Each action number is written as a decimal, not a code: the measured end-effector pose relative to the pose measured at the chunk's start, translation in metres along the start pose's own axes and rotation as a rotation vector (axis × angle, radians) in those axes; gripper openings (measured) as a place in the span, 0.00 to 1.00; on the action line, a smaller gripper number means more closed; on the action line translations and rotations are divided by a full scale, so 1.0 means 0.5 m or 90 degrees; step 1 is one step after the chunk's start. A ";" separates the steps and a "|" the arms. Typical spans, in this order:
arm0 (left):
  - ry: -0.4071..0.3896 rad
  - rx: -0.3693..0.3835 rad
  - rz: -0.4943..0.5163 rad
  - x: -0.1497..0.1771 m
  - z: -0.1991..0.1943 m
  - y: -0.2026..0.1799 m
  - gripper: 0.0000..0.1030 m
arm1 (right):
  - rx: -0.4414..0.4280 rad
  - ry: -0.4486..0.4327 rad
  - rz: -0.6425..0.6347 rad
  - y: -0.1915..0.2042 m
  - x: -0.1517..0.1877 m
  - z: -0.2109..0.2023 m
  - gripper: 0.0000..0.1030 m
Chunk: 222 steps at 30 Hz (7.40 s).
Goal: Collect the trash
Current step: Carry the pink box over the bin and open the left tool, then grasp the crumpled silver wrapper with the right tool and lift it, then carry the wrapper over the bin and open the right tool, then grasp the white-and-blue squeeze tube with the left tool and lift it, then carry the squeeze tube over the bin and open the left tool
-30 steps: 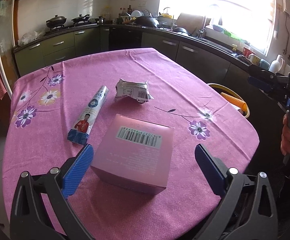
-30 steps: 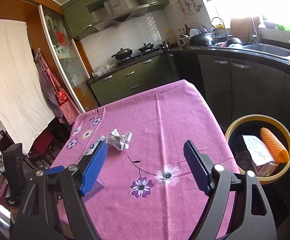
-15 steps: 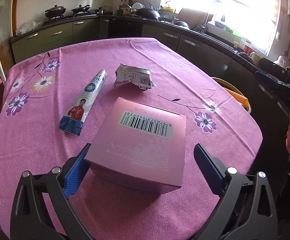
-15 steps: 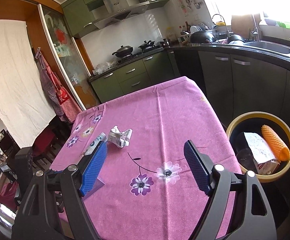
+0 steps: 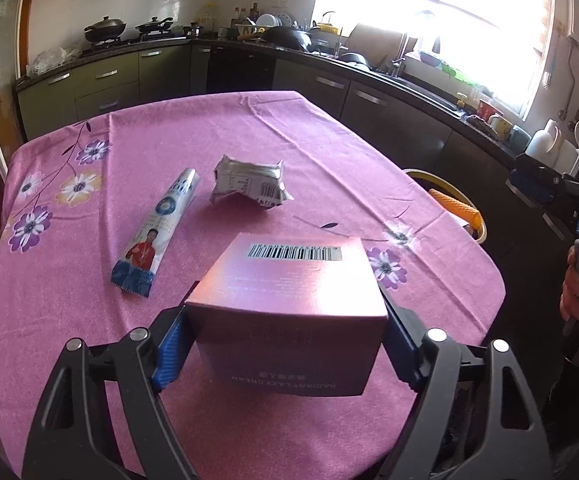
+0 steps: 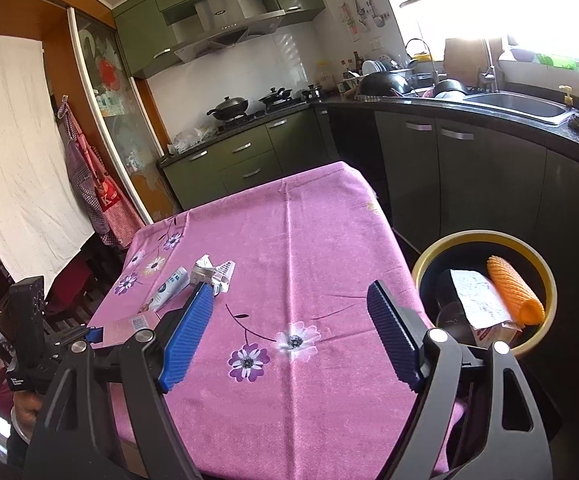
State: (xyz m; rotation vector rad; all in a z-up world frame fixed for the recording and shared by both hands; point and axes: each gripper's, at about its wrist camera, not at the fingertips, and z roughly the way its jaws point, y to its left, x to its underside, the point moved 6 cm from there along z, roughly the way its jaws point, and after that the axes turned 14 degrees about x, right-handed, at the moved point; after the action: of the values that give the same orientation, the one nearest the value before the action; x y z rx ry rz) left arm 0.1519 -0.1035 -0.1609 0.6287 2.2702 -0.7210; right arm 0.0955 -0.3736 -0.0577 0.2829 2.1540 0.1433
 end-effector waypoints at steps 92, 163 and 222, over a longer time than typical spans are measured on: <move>-0.235 -0.147 -0.075 -0.120 -0.100 0.280 0.93 | -0.105 0.220 -0.324 0.411 0.063 0.465 0.68; -0.131 -0.111 -0.036 -0.113 -0.017 0.245 0.93 | 0.231 0.100 0.020 -0.253 -0.039 0.154 0.77; 0.067 0.096 0.071 -0.139 0.104 -0.048 0.24 | 0.176 0.047 0.007 -0.220 -0.012 -0.030 0.82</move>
State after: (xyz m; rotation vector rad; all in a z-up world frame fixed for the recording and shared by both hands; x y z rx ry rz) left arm 0.2066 -0.1705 -0.1363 0.8756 2.2707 -0.8259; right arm 0.0704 -0.4812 -0.0674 0.4546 2.2456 -0.1414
